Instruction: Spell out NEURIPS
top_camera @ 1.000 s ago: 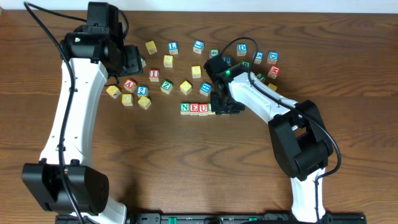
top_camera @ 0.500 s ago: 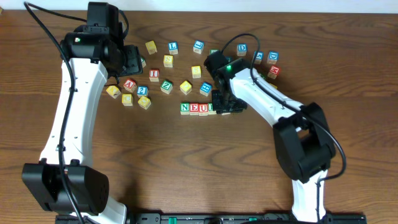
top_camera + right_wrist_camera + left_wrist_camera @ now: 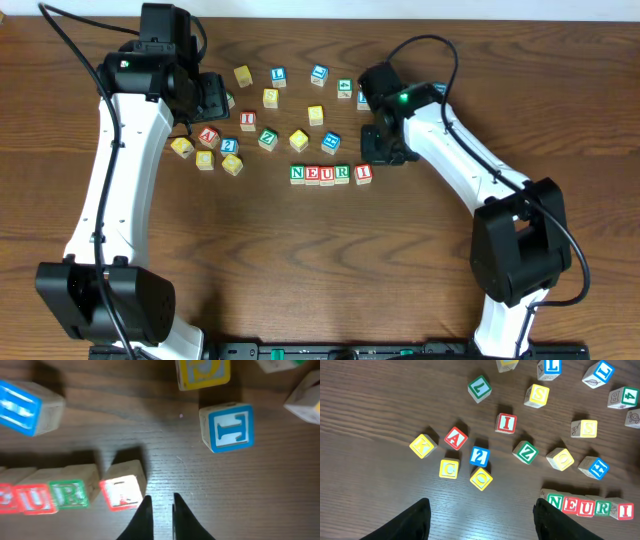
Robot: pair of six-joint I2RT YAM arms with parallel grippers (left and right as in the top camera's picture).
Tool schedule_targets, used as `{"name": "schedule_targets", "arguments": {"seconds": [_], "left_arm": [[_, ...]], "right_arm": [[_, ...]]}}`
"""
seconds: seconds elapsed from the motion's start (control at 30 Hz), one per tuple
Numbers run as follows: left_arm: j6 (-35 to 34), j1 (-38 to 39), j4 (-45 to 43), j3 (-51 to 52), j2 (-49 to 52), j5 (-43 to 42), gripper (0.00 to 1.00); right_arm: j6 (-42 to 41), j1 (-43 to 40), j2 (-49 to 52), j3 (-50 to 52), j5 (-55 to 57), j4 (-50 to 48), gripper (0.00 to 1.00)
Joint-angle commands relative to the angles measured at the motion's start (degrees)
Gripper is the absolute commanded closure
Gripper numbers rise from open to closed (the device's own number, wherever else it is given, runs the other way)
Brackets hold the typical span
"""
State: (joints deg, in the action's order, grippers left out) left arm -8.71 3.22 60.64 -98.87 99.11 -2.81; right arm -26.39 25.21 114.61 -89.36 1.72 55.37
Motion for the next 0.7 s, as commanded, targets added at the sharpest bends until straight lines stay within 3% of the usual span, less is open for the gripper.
{"name": "schedule_targets", "arguments": {"seconds": [0.0,0.07,0.37,0.67], "left_arm": [[0.5,0.1,0.1,0.0,-0.1,0.5,0.35],[0.5,0.1,0.1,0.0,-0.1,0.5,0.35],[0.5,0.1,0.0,0.0,-0.1,0.5,0.35],[0.5,0.1,0.0,0.0,-0.1,0.5,0.35]], "right_arm": [[1.4,0.0,0.9,3.7,-0.9,-2.6,0.95],[1.4,-0.1,0.9,5.2,-0.9,-4.4,0.99],[1.2,0.0,0.9,10.4,-2.3,-11.8,0.99],[0.2,0.0,0.9,10.8,-3.8,-12.5,0.99]]}}
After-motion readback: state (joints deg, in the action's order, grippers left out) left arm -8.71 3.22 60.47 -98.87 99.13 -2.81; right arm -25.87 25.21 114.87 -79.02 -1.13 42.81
